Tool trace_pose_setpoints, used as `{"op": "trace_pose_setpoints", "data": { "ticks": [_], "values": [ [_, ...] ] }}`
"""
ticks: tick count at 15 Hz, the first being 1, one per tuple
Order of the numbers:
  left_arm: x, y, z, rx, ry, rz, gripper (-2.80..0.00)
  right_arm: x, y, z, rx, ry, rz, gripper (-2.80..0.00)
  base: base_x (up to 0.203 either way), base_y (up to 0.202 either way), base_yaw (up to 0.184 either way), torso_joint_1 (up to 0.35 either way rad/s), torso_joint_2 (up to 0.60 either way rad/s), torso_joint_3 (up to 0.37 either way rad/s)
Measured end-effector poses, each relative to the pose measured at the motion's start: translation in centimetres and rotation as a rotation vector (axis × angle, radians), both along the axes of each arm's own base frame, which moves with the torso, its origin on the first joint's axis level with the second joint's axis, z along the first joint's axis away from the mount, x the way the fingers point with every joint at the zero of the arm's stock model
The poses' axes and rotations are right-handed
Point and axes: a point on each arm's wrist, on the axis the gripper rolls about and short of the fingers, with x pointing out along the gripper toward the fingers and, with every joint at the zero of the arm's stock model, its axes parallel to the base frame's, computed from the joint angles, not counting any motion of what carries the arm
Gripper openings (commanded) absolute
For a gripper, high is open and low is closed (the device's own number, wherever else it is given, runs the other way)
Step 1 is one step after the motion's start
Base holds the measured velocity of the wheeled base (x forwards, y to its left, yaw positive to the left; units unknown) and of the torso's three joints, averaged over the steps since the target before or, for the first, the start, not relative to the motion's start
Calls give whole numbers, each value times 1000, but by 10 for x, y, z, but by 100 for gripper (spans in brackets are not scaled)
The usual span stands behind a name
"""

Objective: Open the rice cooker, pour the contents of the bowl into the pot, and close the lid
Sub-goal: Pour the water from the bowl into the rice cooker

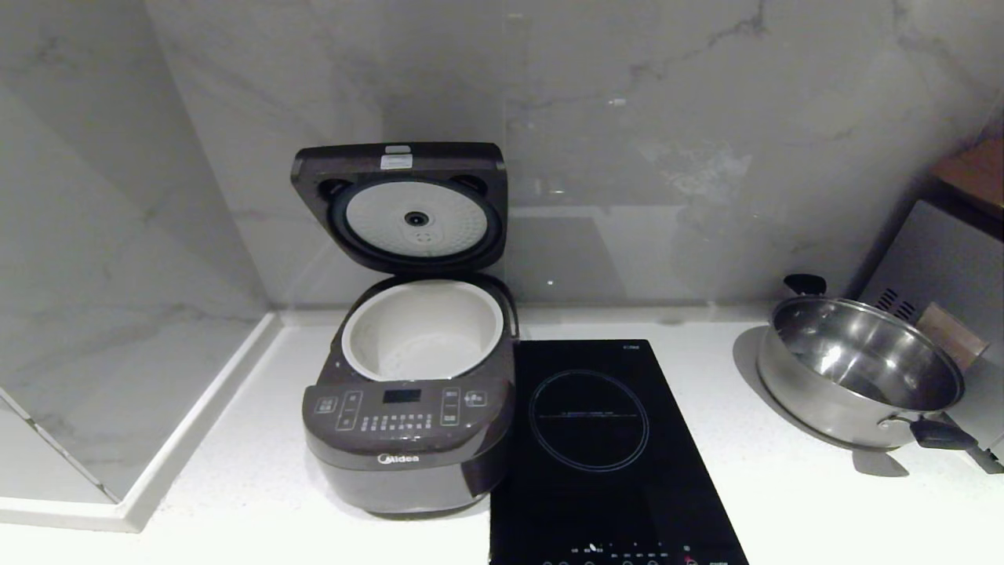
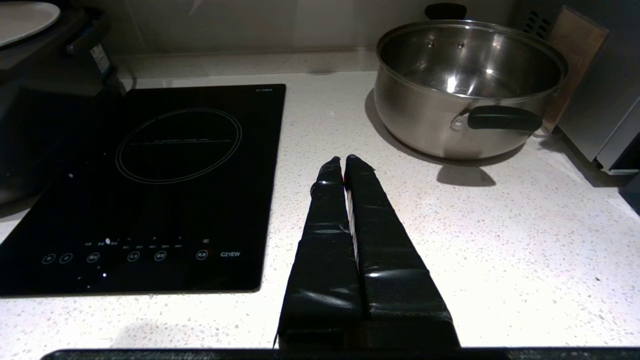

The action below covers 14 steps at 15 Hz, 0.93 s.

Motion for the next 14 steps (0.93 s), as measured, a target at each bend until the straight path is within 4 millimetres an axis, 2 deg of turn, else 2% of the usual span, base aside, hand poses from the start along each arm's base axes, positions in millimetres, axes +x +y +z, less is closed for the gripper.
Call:
{"op": "trace_pose_setpoints", "data": {
  "ticks": [3,5,11,14],
  "values": [
    [2,-9,1,-14,3,-16,-280,0,0,0,0,0,0,-280,0,0,0,0,0,0],
    [8,-22,2,-39,9,-58,-280,0,0,0,0,0,0,-280,0,0,0,0,0,0],
    [36,-65,14,-122,33,-213,-280,0,0,0,0,0,0,-280,0,0,0,0,0,0],
    [53,-79,23,-153,43,-239,-280,0,0,0,0,0,0,-280,0,0,0,0,0,0]
  ]
}}
